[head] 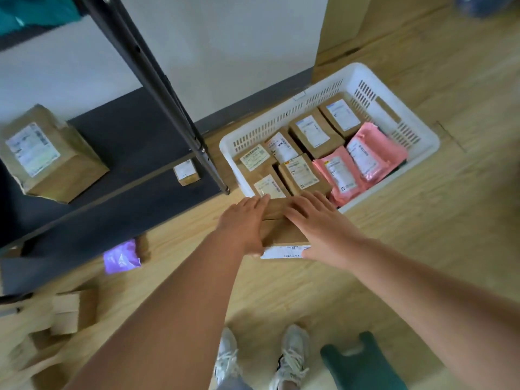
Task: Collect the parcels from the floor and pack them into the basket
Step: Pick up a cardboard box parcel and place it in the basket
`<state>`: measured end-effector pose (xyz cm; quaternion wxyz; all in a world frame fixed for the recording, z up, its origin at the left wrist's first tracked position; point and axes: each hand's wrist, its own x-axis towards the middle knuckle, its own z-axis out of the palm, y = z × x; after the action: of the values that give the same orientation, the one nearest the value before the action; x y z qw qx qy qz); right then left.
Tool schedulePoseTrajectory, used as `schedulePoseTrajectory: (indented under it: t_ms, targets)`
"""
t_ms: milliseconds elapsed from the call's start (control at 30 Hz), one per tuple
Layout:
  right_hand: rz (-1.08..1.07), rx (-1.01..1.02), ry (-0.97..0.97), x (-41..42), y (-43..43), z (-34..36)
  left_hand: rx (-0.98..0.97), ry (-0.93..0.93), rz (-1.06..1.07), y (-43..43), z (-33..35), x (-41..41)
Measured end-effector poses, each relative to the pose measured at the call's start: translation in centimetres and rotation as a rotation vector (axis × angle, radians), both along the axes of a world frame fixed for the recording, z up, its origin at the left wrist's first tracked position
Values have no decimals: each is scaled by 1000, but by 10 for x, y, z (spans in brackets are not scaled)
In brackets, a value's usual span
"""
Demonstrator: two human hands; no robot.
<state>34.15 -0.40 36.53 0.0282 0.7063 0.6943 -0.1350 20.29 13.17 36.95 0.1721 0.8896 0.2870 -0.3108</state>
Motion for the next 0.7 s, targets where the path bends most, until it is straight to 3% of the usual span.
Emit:
schedulePoseTrajectory:
  t_ms: [133,267,400,533,700]
  targets:
    - [-381,-7,20,24,5,-6,-63,-54,249,1,-8,18]
    - [-823,-46,353,49,17,-6,-204,-103,632,6,-25,41]
    - [-1136,-190,633,63,38,-9,-535,-210,1068,11,-41,65]
    - [-1185,-337,731,85,71,-38,-749,-286,1392,28,-64,83]
    - [-1208,-391,810,97,108,-84,-773,-325,1555,46,-101,97]
